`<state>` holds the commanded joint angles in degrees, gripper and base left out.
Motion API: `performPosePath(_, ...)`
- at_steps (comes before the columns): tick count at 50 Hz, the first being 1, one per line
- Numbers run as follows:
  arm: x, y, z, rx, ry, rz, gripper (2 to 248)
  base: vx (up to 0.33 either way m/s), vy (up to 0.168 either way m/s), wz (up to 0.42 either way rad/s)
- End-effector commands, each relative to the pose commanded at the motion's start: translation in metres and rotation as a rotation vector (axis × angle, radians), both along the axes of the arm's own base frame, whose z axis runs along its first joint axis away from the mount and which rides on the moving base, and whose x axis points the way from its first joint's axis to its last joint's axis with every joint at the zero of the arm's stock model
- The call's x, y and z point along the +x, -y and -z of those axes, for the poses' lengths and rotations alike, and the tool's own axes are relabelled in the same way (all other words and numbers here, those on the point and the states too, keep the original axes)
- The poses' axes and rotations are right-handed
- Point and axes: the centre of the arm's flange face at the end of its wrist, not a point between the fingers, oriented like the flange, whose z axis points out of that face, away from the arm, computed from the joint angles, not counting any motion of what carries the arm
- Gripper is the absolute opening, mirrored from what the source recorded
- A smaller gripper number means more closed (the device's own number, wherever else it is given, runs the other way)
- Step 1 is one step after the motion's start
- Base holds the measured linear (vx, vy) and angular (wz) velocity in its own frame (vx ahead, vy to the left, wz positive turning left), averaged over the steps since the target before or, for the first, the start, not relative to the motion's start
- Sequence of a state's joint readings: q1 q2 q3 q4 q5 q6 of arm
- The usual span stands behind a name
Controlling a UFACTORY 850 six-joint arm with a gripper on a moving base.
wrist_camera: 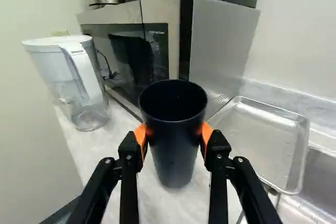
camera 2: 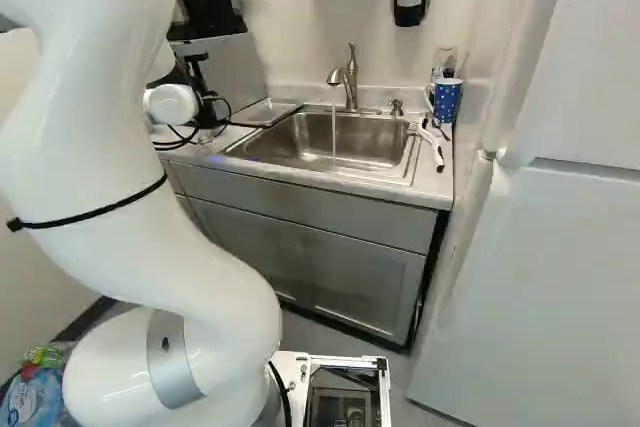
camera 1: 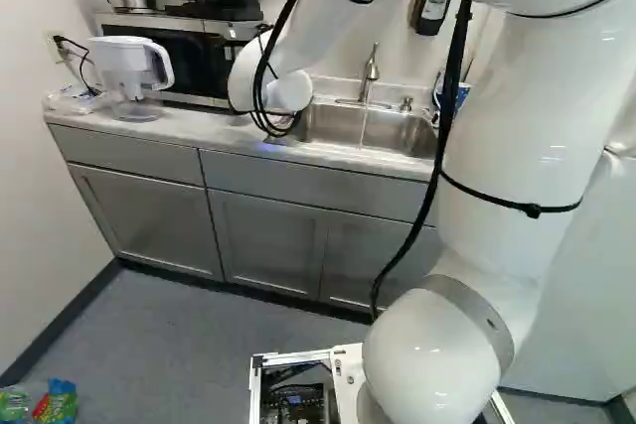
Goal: Rinse the cup and place it in the tray
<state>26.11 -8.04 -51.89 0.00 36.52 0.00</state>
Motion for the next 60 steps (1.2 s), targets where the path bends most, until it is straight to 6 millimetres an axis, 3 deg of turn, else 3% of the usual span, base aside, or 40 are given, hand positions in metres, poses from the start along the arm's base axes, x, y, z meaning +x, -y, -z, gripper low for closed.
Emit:
performPosePath(33,0.025,0.049,-0.036,0.027,0.064,0.100,121,0.000,0.000,0.000)
performPosePath(60,0.041,0.090,-0.036,0.025,0.065,0.180,121,0.000,0.000,0.000)
